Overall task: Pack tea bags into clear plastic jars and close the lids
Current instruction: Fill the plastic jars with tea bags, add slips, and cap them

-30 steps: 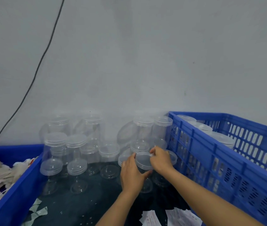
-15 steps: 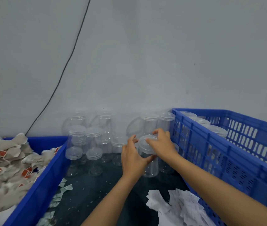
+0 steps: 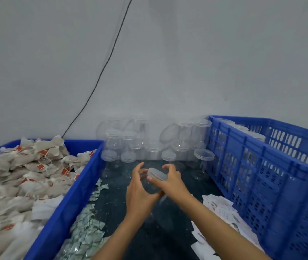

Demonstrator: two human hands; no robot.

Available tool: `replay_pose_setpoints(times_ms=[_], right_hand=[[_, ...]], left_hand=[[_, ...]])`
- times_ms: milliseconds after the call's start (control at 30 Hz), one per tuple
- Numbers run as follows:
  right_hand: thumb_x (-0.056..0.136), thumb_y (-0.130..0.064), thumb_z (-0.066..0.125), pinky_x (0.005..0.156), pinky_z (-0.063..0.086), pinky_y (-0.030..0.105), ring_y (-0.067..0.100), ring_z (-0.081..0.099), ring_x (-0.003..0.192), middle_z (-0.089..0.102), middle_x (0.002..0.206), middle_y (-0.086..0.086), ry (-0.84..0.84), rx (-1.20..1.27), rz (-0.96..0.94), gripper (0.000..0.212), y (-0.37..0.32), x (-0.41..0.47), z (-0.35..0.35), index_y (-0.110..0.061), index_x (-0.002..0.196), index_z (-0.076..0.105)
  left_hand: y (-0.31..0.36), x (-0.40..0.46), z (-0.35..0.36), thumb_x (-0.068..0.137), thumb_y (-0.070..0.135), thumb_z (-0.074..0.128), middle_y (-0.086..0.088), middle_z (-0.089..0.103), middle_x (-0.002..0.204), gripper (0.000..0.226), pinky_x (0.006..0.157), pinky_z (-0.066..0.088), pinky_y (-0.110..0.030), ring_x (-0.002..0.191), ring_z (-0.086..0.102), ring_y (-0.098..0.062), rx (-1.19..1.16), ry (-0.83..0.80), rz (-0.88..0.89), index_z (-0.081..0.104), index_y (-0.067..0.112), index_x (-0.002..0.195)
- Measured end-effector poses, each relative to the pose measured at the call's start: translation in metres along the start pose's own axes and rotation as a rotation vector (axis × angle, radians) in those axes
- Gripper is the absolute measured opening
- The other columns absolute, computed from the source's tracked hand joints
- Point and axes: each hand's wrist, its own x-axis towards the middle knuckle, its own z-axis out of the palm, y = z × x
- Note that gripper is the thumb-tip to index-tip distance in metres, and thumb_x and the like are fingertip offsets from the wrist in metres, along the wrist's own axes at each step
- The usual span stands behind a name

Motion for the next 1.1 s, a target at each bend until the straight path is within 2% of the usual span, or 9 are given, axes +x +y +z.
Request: replay_pose_setpoints(times_ms=[167, 333, 467, 567, 633, 800, 933, 1000, 1100], right_hand=[[0.084, -0.044, 0.069, 0.098, 0.047, 0.036, 0.022, 0.054, 0.116, 0.049, 0.134, 0.008, -0.031, 0.191, 0.103, 0.069, 0.02, -0.004, 0.017, -0.021, 0.14, 0.034], [0.084, -0.045, 0.067, 0.098, 0.047, 0.042, 0.02, 0.057, 0.111, 0.051, 0.128, 0.007, 0.062, 0.308, 0.109, 0.058, 0.04, 0.002, 0.015, -0.022, 0.131, 0.043], [0.085, -0.046, 0.064, 0.09, 0.052, 0.039, 0.019, 0.059, 0.108, 0.053, 0.124, 0.01, 0.109, 0.382, 0.079, 0.044, 0.058, 0.01, 0.02, -0.024, 0.12, 0.051], [0.089, -0.044, 0.059, 0.079, 0.056, 0.036, 0.022, 0.063, 0.103, 0.059, 0.119, 0.01, 0.112, 0.478, 0.086, 0.029, 0.072, 0.011, 0.027, -0.026, 0.111, 0.053], [0.09, -0.044, 0.056, 0.082, 0.057, 0.044, 0.023, 0.067, 0.098, 0.065, 0.112, 0.009, 0.087, 0.582, 0.089, 0.034, 0.082, 0.008, 0.034, -0.02, 0.114, 0.054], [0.089, -0.047, 0.045, 0.092, 0.052, 0.053, 0.026, 0.067, 0.101, 0.065, 0.115, 0.014, 0.042, 0.722, 0.037, 0.046, 0.083, 0.005, 0.04, -0.017, 0.122, 0.055], [0.088, -0.055, 0.047, 0.088, 0.056, 0.04, 0.014, 0.066, 0.097, 0.065, 0.114, 0.006, 0.088, 0.678, -0.051, 0.038, 0.076, -0.002, 0.044, -0.03, 0.113, 0.059], [0.088, -0.064, 0.048, 0.097, 0.051, 0.041, 0.012, 0.062, 0.106, 0.061, 0.116, 0.001, 0.109, 0.554, -0.157, 0.039, 0.072, -0.007, 0.047, -0.037, 0.116, 0.057], [0.079, -0.063, 0.048, 0.101, 0.042, 0.03, -0.001, 0.049, 0.116, 0.046, 0.119, -0.017, 0.135, 0.342, -0.355, 0.047, 0.063, -0.011, 0.045, -0.048, 0.123, 0.051]], left_hand=[[-0.018, -0.011, -0.014, 0.06, 0.038, 0.089, 0.025, 0.057, 0.125, 0.105, 0.088, 0.042, -0.007, 0.11, 0.055, 0.012, 0.007, -0.078, -0.037, 0.017, 0.058, 0.134], [-0.045, -0.012, -0.018, 0.053, 0.044, 0.091, 0.018, 0.047, 0.133, 0.119, 0.107, 0.038, -0.036, 0.125, 0.048, -0.007, 0.181, -0.146, 0.006, 0.015, 0.044, 0.145], [-0.067, -0.013, -0.011, 0.049, 0.034, 0.094, 0.01, 0.045, 0.135, 0.112, 0.105, 0.042, -0.032, 0.124, 0.047, -0.006, -0.033, -0.137, -0.074, 0.028, 0.042, 0.138], [-0.079, -0.013, -0.008, 0.047, 0.023, 0.091, 0.005, 0.049, 0.134, 0.106, 0.089, 0.051, -0.02, 0.112, 0.057, 0.001, -0.27, -0.155, -0.184, 0.032, 0.038, 0.134], [-0.082, -0.013, -0.008, 0.049, 0.023, 0.09, 0.008, 0.049, 0.133, 0.103, 0.08, 0.051, -0.014, 0.107, 0.059, 0.003, -0.307, -0.186, -0.203, 0.034, 0.041, 0.133], [-0.074, -0.013, -0.013, 0.063, 0.034, 0.088, 0.001, 0.044, 0.139, 0.091, 0.088, 0.057, -0.037, 0.109, 0.062, -0.015, -0.36, -0.145, -0.2, 0.035, 0.048, 0.136], [-0.066, -0.012, -0.016, 0.062, 0.054, 0.074, 0.001, 0.055, 0.127, 0.066, 0.072, 0.06, -0.04, 0.103, 0.066, -0.02, -0.433, -0.136, -0.261, 0.047, 0.051, 0.123], [-0.065, -0.011, -0.019, 0.067, 0.056, 0.076, -0.003, 0.061, 0.117, 0.053, 0.056, 0.055, -0.031, 0.085, 0.071, -0.021, -0.485, -0.12, -0.354, 0.054, 0.045, 0.115], [-0.062, -0.004, -0.026, 0.072, 0.061, 0.053, -0.011, 0.065, 0.111, 0.053, 0.05, 0.047, -0.026, 0.071, 0.07, -0.026, -0.616, -0.169, -0.544, 0.06, 0.03, 0.114]])
